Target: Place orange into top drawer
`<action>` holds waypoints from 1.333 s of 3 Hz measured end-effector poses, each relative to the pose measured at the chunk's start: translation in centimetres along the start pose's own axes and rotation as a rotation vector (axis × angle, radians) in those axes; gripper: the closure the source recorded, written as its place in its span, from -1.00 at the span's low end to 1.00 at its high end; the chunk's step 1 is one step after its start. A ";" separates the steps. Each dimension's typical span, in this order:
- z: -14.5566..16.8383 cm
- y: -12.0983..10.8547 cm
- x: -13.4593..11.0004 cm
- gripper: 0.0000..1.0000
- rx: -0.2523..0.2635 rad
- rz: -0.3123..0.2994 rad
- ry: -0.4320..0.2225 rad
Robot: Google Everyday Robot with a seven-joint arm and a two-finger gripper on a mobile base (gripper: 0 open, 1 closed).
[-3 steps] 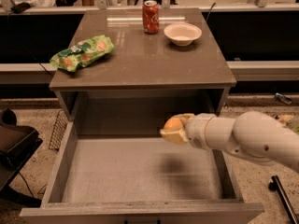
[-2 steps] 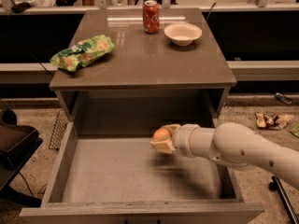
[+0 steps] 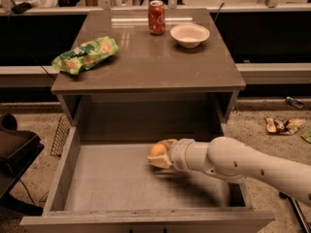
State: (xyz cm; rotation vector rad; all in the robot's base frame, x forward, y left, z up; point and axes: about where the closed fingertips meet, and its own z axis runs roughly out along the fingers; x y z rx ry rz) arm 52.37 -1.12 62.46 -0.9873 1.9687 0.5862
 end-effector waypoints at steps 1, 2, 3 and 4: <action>0.1 0.1 0.0 0.04 -0.002 -0.001 0.000; 0.2 0.2 -0.1 -0.45 -0.005 -0.002 0.000; 0.3 0.4 -0.1 -1.00 -0.009 -0.003 0.000; 0.3 0.4 -0.1 -1.00 -0.009 -0.004 0.000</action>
Offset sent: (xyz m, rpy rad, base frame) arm -0.0003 0.0012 -0.0002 0.0004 0.0004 0.0021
